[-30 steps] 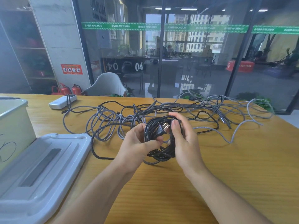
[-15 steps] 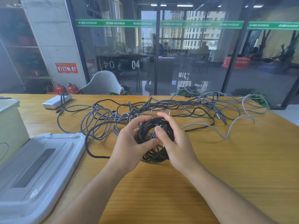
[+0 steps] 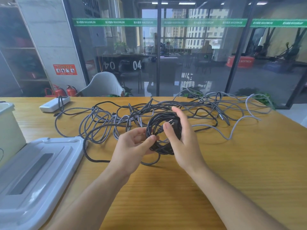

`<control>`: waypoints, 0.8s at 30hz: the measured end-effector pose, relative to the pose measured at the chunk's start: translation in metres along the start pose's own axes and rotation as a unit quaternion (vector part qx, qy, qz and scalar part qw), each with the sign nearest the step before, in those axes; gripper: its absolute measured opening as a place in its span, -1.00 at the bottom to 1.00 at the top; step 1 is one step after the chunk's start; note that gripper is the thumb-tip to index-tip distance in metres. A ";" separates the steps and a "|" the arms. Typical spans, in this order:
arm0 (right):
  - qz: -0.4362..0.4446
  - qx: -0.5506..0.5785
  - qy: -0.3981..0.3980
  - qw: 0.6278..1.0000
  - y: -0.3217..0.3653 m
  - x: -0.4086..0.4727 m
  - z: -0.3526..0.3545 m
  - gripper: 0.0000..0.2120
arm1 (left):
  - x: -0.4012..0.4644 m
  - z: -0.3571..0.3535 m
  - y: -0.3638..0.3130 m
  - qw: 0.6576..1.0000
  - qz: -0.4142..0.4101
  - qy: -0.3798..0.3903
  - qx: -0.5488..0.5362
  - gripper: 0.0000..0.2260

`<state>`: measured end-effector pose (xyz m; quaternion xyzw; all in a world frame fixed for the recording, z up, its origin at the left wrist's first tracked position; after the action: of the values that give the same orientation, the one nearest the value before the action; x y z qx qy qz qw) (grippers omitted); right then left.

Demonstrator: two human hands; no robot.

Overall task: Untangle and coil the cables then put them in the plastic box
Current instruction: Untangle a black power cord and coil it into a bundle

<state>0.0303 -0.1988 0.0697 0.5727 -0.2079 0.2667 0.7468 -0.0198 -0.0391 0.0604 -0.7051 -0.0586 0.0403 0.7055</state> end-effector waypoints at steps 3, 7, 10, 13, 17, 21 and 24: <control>0.027 -0.065 0.007 0.998 0.010 0.000 0.001 -0.27 | 0.000 -0.002 -0.001 1.000 -0.010 0.011 -0.001 -0.81; 0.031 -0.096 -0.013 0.995 0.010 0.001 0.003 -0.35 | -0.002 -0.006 -0.005 0.999 -0.035 0.030 -0.021 -0.78; 0.023 -0.035 -0.034 0.999 0.006 0.000 0.002 -0.48 | -0.001 -0.005 -0.009 0.997 -0.044 0.046 -0.042 -0.76; 0.022 0.027 -0.043 0.998 0.008 -0.001 -0.003 -0.62 | -0.001 -0.005 -0.010 0.995 -0.049 0.064 -0.051 -0.74; -0.013 0.072 -0.012 0.997 -0.005 0.001 -0.006 -0.63 | -0.001 -0.009 -0.006 0.997 -0.039 0.059 -0.017 -0.68; -0.029 0.049 0.035 0.998 -0.009 -0.001 -0.007 -0.51 | 0.000 -0.009 -0.002 0.997 -0.055 0.033 0.034 -0.53; -0.027 0.057 0.054 0.997 -0.005 -0.003 -0.011 -0.48 | 0.001 -0.004 -0.006 0.991 -0.103 0.001 0.086 -0.61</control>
<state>0.0311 -0.1896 0.0619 0.6047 -0.1360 0.2880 0.7300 -0.0183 -0.0431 0.0665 -0.6323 -0.1265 -0.0287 0.7638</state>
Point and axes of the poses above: each hand's wrist, its own x-axis towards the middle knuckle, its own z-axis out of the back of the hand, y = z × x, the point moved 8 cm from there along x, towards the middle knuckle, and after that the axes turned 8 degrees about z, right-handed, at the moved point
